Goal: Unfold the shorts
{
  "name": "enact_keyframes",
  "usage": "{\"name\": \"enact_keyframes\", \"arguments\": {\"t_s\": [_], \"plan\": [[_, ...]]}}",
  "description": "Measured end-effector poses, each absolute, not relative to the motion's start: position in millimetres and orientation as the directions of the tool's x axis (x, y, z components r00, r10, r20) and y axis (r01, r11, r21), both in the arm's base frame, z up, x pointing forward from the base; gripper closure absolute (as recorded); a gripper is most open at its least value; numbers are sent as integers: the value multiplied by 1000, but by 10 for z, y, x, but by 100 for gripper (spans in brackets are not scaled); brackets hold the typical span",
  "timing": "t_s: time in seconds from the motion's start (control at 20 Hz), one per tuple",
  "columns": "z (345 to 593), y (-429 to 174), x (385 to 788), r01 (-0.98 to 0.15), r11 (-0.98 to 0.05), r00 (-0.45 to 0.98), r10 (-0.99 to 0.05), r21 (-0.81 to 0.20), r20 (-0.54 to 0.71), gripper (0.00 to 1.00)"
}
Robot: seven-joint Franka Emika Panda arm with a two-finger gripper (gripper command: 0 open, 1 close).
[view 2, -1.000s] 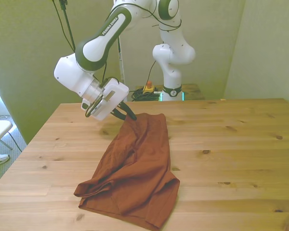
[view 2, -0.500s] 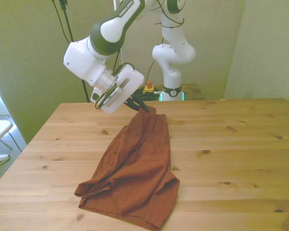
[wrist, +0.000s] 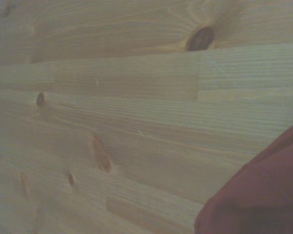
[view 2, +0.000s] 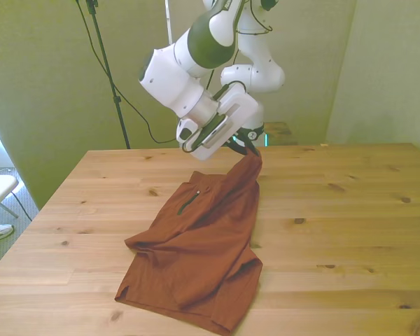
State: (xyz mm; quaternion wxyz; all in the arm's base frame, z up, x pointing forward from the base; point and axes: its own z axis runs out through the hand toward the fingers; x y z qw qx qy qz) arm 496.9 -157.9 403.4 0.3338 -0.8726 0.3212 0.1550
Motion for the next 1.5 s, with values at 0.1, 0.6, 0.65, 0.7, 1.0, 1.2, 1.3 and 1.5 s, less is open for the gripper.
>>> {"name": "enact_keyframes", "arguments": {"t_s": [0.1, 0.6, 0.65, 0.7, 1.0, 1.2, 1.3, 1.5], "plan": [[4023, -1441, 5005, -649, -588, 757, -439, -483, -484, 0], [3983, -1083, 4958, -613, -623, 783, -399, -486, -476, 0], [4002, -1059, 4940, -610, -625, 787, -403, -488, -467, 0], [4024, -1029, 4917, -606, -626, 790, -406, -490, -459, 0], [4465, -949, 4771, -629, -589, 776, -516, -507, -363, 0], [4606, -1215, 4849, -698, -519, 684, -688, -494, -243, 0], [4579, -1551, 4978, -735, -477, 617, -765, -482, -183, 0], [4550, -2449, 5216, -814, -367, 452, -887, -450, -93, 0]]}}
